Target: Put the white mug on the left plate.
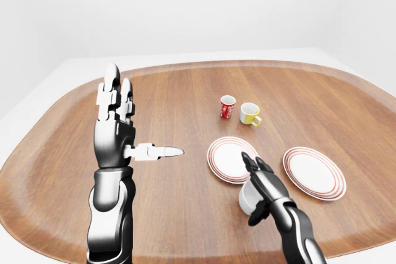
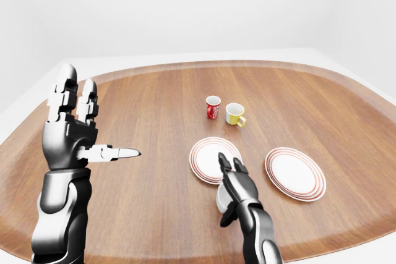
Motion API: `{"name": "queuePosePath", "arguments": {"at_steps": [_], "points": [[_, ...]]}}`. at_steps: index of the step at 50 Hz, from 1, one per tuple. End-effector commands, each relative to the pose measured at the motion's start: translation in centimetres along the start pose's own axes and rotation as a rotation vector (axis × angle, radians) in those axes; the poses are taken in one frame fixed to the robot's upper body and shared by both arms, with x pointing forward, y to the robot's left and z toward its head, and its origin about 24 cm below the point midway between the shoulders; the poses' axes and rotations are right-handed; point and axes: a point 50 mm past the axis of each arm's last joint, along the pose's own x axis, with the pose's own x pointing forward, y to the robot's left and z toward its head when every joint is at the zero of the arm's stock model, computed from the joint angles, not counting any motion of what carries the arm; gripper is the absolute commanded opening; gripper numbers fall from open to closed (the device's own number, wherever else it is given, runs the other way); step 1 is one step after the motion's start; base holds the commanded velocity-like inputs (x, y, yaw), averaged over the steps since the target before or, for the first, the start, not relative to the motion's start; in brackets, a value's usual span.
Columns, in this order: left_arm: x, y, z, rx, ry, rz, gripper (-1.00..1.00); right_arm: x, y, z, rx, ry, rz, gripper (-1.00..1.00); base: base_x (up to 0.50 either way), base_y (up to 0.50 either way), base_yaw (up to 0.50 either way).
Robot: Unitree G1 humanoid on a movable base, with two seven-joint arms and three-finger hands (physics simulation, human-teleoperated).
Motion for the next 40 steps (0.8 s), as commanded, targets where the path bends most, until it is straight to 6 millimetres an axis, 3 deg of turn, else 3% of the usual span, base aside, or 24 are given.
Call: {"name": "queuePosePath", "arguments": {"at_steps": [1, 40], "points": [[0.0, 0.0, 0.0, 0.000, 0.000, 0.000, 1.00, 0.3, 0.1, -0.4, -0.001, 0.014, 0.004, 1.00, 0.00, 0.00, 0.00], [0.0, 0.0, 0.1, -0.001, -0.005, 0.003, 1.00, 1.0, 2.3, -2.8, -0.047, 0.109, 0.064, 1.00, 0.00, 0.00, 0.00]]}}
